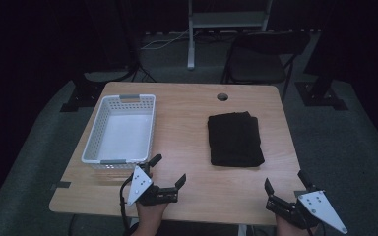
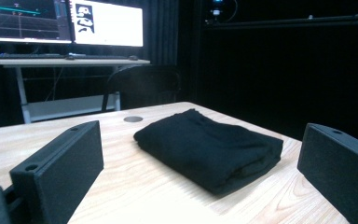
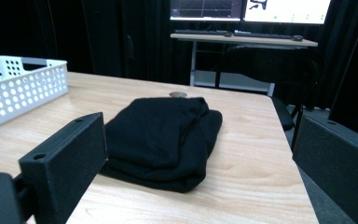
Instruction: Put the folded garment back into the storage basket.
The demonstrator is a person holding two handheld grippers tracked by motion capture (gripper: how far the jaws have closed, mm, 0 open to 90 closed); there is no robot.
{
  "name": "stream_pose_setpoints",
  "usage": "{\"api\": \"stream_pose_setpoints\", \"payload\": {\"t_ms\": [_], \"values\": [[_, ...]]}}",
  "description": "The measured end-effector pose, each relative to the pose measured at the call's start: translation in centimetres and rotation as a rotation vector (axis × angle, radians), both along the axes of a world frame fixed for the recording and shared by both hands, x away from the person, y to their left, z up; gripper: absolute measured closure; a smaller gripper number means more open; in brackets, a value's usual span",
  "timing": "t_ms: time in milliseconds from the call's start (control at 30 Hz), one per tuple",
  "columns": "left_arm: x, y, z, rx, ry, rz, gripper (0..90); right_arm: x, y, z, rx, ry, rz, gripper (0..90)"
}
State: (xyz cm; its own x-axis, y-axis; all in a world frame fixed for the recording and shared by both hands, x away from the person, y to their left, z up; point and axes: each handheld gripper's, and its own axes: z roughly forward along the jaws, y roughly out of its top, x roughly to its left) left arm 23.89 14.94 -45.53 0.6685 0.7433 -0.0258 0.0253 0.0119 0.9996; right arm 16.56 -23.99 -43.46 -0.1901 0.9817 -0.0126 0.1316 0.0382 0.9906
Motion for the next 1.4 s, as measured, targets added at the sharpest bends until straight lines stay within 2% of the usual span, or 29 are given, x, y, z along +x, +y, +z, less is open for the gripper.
{"api": "stream_pose_setpoints", "payload": {"t_ms": [200, 367, 533, 667, 700, 800, 833, 1000, 1100, 1233, 1300, 1400], "values": [[0.4, -0.7, 0.8, 0.001, -0.004, -0.014, 0.6, 0.0, -0.4, 0.5, 0.007, 0.001, -0.004, 2.4], [1.1, -1.1, 1.2, 0.013, 0.027, -0.021, 0.7, 0.1, -0.4, 0.5, 0.006, 0.004, 0.005, 3.4], [2.0, -1.3, 1.9, 0.013, 0.033, -0.018, 0.6, -0.1, -0.4, 0.8, 0.004, -0.012, -0.002, 3.4], [2.6, -1.8, 2.8, 0.014, 0.030, -0.036, 0.7, 0.0, -0.5, 0.9, 0.005, -0.010, -0.002, 3.4], [2.7, -2.0, 3.0, 0.010, 0.024, -0.059, 0.6, 0.0, -0.5, 1.0, 0.010, -0.012, -0.001, 3.4], [2.7, -2.4, 3.4, 0.020, -0.002, -0.067, 0.7, -0.2, -0.6, 1.1, 0.020, -0.045, 0.004, 3.4], [2.8, -2.5, 3.5, 0.011, 0.006, -0.073, 0.7, -0.4, -0.6, 1.1, 0.020, -0.055, -0.003, 3.4], [4.1, -2.9, 4.0, 0.017, 0.039, -0.073, 0.6, 0.0, -0.7, 1.2, 0.019, -0.030, 0.005, 3.4], [4.6, -2.9, 4.2, 0.007, 0.041, -0.065, 0.6, 0.0, -0.7, 1.2, 0.024, -0.030, 0.008, 3.4], [5.6, -3.0, 4.8, 0.004, 0.065, -0.051, 0.7, 0.3, -0.6, 1.5, 0.027, -0.026, 0.008, 3.4], [6.2, -3.2, 5.1, -0.001, 0.080, -0.063, 0.7, 0.4, -0.5, 1.6, 0.028, -0.027, 0.009, 3.4], [6.8, -3.5, 5.4, 0.015, 0.096, -0.091, 0.6, 0.5, -0.4, 1.7, 0.027, -0.023, 0.015, 3.4]]}}
